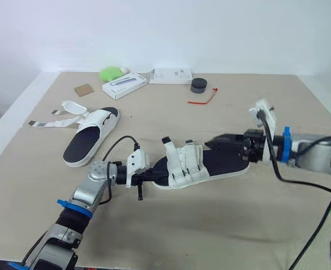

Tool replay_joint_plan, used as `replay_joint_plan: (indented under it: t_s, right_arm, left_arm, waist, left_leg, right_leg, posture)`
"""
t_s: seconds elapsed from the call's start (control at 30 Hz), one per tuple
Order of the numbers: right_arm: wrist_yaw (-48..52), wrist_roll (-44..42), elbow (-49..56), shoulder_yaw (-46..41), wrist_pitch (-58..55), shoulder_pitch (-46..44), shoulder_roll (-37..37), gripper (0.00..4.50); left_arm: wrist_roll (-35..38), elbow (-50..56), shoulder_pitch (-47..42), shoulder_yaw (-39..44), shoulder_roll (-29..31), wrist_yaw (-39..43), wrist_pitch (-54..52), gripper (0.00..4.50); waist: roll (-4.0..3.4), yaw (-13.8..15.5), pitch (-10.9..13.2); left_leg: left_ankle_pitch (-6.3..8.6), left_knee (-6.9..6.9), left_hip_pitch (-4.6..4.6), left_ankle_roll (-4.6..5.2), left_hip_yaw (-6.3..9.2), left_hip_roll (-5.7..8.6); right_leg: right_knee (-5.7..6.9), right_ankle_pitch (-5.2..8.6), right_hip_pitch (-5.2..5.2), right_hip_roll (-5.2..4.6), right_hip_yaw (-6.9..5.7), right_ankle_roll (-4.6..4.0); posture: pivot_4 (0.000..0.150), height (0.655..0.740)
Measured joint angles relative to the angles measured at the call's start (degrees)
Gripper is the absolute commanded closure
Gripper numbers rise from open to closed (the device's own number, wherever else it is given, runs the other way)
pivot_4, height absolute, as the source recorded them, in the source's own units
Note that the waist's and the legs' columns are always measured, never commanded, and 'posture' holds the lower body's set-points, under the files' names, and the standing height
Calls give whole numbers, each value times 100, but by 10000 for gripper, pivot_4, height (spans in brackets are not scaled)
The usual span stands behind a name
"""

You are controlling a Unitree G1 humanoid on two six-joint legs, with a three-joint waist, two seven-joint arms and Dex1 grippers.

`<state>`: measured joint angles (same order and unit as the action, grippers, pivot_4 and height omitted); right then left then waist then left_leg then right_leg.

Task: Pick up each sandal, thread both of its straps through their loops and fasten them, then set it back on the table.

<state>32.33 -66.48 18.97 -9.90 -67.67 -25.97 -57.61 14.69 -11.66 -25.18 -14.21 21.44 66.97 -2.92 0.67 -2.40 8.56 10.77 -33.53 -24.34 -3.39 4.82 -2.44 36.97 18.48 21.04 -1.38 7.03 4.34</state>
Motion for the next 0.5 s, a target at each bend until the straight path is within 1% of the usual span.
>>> replay_joint_plan:
  t_s: [0.03,0.07,0.1,0.2,0.33,0.5]
  right_arm:
    - [439,386,203,19,301,408,-319,15483]
    - [698,627,228,26,494,540,-396,15483]
    - [708,635,228,26,502,545,-399,15483]
    - [1153,1178,232,171,946,742,-454,15483]
    - [1472,1554,215,374,1165,877,-455,15483]
    - [1890,1763,231,556,1278,953,-423,15483]
  left_arm:
    - [78,169,-2,16,75,37,-194,45000]
    - [150,277,-12,57,194,107,-339,45000]
    - [153,282,-14,59,199,108,-347,45000]
    - [332,584,-52,138,359,106,-740,45000]
    - [497,765,-116,364,595,87,-1042,45000]
    - [983,1276,-286,818,843,-36,-1708,45000]
  waist:
    - [9,-1,24]
    - [11,-18,51]
    - [9,-28,60]
    - [7,-39,134]
    - [13,-32,203]
    - [27,-21,240]
  left_leg:
    - [-6,-1,-20,-10,5,0]
    - [-8,-1,-25,-14,5,-2]
    - [-9,-1,-24,-15,3,-3]
    - [-16,-2,-24,-26,6,-9]
    - [-22,-2,-31,-38,8,-11]
    - [-25,-8,-40,-44,10,-9]
  right_leg:
    - [3,-1,18,3,-6,2]
    - [4,-2,23,6,-6,0]
    - [4,-3,26,7,-5,-2]
    - [9,-6,31,16,-7,-7]
    - [11,-7,36,18,-8,-8]
    - [11,-21,36,10,-16,-28]
  posture:
    - [1500,7400]
    - [1500,7400]
    - [1500,7400]
    - [1500,7400]
    - [1500,7400]
    - [1500,7400]
